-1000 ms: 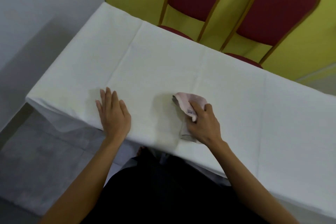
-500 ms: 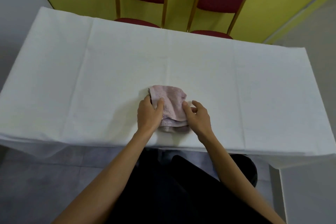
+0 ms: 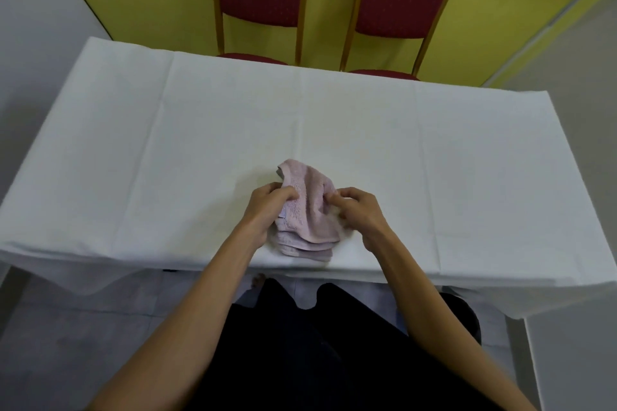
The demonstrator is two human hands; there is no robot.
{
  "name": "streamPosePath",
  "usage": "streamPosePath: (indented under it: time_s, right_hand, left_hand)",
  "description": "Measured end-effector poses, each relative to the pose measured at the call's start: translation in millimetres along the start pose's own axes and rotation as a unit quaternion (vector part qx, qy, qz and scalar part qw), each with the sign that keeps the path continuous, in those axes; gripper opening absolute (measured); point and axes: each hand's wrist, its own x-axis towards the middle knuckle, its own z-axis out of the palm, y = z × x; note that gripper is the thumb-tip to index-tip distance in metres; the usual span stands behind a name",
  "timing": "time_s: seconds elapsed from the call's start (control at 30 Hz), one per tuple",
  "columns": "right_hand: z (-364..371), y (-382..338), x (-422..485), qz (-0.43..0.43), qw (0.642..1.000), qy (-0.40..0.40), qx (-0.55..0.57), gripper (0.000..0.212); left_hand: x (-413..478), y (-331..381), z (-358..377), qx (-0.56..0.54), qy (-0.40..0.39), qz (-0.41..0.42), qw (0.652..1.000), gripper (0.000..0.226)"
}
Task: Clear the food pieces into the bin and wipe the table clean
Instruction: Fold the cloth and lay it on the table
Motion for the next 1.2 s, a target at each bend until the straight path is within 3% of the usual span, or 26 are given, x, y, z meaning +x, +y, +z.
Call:
streamPosePath:
  time_s: [0.17, 0.37, 0.5, 0.63, 0.7, 0.8, 0.87, 0.93, 1.1, 1.2]
  right_hand:
    - [-20, -2, -2, -0.024, 0.999, -0.026, 0.014, 0.01]
    - [-41, -13, 9, -0.046, 0.999, 0.008, -0.014, 0.012]
    - [-36, -3, 16, -0.042, 0.991, 0.109, -0.072, 0.027]
    - [-28, 11, 2, -0.059, 0.964, 0.198, -0.17, 0.03]
    - [-23, 16, -4, -0.042, 0.959, 0.196, -0.199, 0.03]
    - [-15, 17, -10, -0.033, 0.962, 0.166, -0.215, 0.039]
    - [-12, 11, -12, -0.034, 0.966, 0.16, -0.202, 0.042]
    - [-12, 7, -13, -0.04, 0.97, 0.149, -0.187, 0.043]
    - [-22, 17, -9, -0.018, 0.991, 0.116, -0.066, 0.019]
    - [-32, 28, -11, -0.014, 0.99, 0.142, -0.007, 0.016]
  left_hand:
    - [-8, 0, -8, 0.032, -0.024, 0.001, 0.999, 0.024]
    - [-9, -7, -11, 0.092, 0.006, 0.02, 0.996, 0.014]
    - [-3, -22, -5, 0.267, 0.109, 0.082, 0.954, 0.01]
    - [-4, -34, -4, 0.286, 0.145, 0.117, 0.94, 0.014]
    - [-6, -37, 1, 0.303, 0.18, 0.178, 0.919, 0.017]
    - [-10, -39, 25, 0.378, 0.216, 0.288, 0.853, 0.024]
    - [-13, -39, 47, 0.425, 0.188, 0.367, 0.806, 0.03]
    - [-12, -41, 65, 0.449, 0.142, 0.409, 0.782, 0.033]
    - [-6, -54, 64, 0.507, 0.054, 0.323, 0.797, 0.053]
    - [-9, -61, 49, 0.557, 0.035, 0.305, 0.771, 0.058]
